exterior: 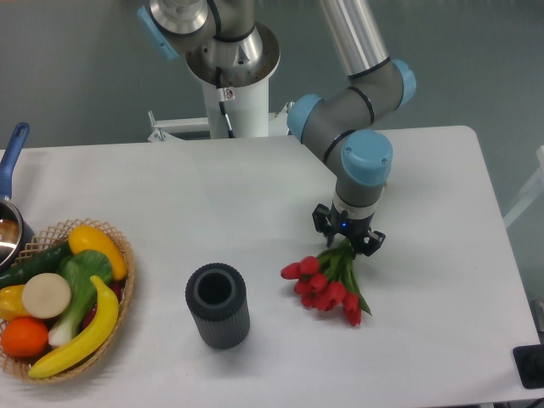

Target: Pick up the flowers from the table

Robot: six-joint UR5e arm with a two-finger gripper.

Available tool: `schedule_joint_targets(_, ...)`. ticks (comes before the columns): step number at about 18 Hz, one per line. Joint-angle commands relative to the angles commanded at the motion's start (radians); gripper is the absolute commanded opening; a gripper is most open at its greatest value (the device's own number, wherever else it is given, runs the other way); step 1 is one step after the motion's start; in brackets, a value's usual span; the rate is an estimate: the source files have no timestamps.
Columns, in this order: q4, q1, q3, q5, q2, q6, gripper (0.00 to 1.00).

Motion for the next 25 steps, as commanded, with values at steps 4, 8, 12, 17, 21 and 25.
schedule_joint_targets(4, -0.003, -0.025, 0.009, 0.092, 0.021, -0.032, 0.0)
schedule_joint_targets(8, -0.005, -0.02, 0.034, 0.092, 0.041, -0.034, 0.0)
schedule_joint_targets(12, -0.029, 0.032, 0.084, 0.068, 0.063, -0.032, 0.0)
schedule_joint_targets(17, -0.109, 0.051, 0.156, -0.036, 0.097, -0.032, 0.0)
schedule_joint_targets(21, -0.221, 0.049, 0.236, -0.039, 0.094, -0.032, 0.0)
schedule_joint_targets(25, -0.287, 0.051, 0.276, -0.039, 0.087, -0.029, 0.0)
